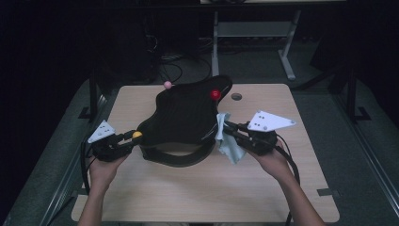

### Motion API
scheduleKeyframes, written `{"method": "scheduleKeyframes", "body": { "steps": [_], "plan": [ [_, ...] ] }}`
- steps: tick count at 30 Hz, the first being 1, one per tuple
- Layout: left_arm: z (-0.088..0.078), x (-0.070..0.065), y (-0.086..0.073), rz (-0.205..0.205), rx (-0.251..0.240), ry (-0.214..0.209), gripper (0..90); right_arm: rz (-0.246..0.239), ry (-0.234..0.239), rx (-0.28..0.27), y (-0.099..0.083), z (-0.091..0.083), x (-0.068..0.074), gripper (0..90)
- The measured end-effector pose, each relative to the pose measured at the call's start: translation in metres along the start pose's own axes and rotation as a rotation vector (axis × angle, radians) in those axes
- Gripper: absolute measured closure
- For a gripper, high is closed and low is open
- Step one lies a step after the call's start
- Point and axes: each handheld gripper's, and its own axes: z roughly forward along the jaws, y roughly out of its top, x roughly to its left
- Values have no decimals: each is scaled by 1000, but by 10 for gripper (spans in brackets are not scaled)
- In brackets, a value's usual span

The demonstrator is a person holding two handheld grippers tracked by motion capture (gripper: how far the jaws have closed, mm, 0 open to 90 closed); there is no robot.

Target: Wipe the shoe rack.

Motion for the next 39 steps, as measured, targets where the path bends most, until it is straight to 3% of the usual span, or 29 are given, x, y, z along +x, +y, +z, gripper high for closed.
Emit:
{"method": "scheduleKeyframes", "body": {
  "steps": [7, 17, 22, 31, 36, 39],
  "plan": [
    [2, 0, 0, -1, -3, -22, 602, -15, 74, -16, -5, -20, 19, 834],
    [8, 3, 4, -12, 1, -13, 602, 28, 8, 18, -4, 8, -23, 832],
    [8, 3, 3, -17, 0, -14, 601, 31, 4, 41, -2, 18, -31, 830],
    [7, 2, 3, -11, 0, -9, 602, 1, 30, 11, -1, -2, -9, 830],
    [6, 1, 3, -14, 4, -8, 602, -14, 28, 11, 0, -6, -4, 830],
    [6, 0, 3, -13, 4, -9, 603, -14, 53, 1, -1, -12, 2, 830]
  ]
}}
